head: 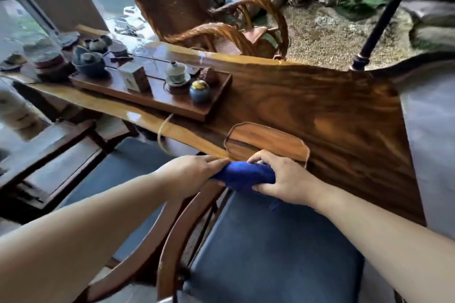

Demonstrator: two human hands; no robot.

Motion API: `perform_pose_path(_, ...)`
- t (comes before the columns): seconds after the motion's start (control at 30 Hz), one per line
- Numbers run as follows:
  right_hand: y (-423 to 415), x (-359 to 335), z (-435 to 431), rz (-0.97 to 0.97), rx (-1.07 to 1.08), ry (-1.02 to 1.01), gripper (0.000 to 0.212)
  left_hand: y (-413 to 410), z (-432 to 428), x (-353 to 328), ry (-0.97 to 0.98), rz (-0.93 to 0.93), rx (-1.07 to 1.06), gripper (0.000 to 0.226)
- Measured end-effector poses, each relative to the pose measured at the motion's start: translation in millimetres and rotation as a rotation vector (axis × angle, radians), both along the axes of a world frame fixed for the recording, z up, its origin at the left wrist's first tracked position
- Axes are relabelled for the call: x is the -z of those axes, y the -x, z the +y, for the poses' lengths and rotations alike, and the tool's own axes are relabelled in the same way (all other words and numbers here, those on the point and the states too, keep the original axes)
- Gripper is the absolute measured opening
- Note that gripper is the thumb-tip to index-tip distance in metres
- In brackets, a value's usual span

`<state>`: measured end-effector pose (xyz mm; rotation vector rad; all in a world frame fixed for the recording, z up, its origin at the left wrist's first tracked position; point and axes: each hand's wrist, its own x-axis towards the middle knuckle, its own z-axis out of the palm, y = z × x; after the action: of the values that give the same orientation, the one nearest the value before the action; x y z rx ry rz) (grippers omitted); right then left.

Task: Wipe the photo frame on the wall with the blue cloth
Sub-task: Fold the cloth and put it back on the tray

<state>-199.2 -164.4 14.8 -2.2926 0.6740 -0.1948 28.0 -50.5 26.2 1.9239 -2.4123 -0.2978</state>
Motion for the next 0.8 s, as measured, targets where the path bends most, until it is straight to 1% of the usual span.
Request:
perform_pose_path(0.13, 5.6, 40.3, -56.0, 0.000, 0.040, 0.071, 0.043, 8.8, -61.6, 31.4, 0.035, -0.061, 0.026, 0.052)
perform_pose_path(0.23, 4.4, 70.1, -91.4, 0.051, 0.032, 0.219, 0.049, 11.3, -106.0, 57.2, 0.061, -0.189, 0.008, 0.048)
perform_pose_path(0.33, 2.3, 93.9, -117.2, 0.109, 0.064, 0.358, 0.054, 8.8, -139.5, 86.1, 0.109, -0.294, 0.049, 0.043)
perform_pose_path(0.47, 0.0, 124.8, -134.3, 0.189, 0.061, 0.507, 0.054, 6.9, -169.5, 120.5, 0.104, -0.308, 0.024, 0.048)
perform_pose_path(0.53, 0.0, 137.2, -135.1, 0.227, 0.043, 0.506, 0.053, 9.8, -172.6, 134.6, 0.078, -0.314, 0.005, 0.051)
perform_pose_path(0.67, -0.8, 151.6, -131.3, 0.271, 0.031, 0.474, 0.052, 15.6, -162.1, 153.6, -0.033, -0.303, -0.053, 0.057)
perform_pose_path(0.7, -0.8, 153.4, -130.3, 0.293, 0.028, 0.469, 0.054, 16.8, -158.4, 155.5, -0.041, -0.297, -0.080, 0.059)
perform_pose_path(0.8, -3.3, 145.3, -125.1, 0.389, 0.039, 0.457, 0.065, 20.3, -151.1, 149.0, -0.081, -0.381, -0.133, 0.074)
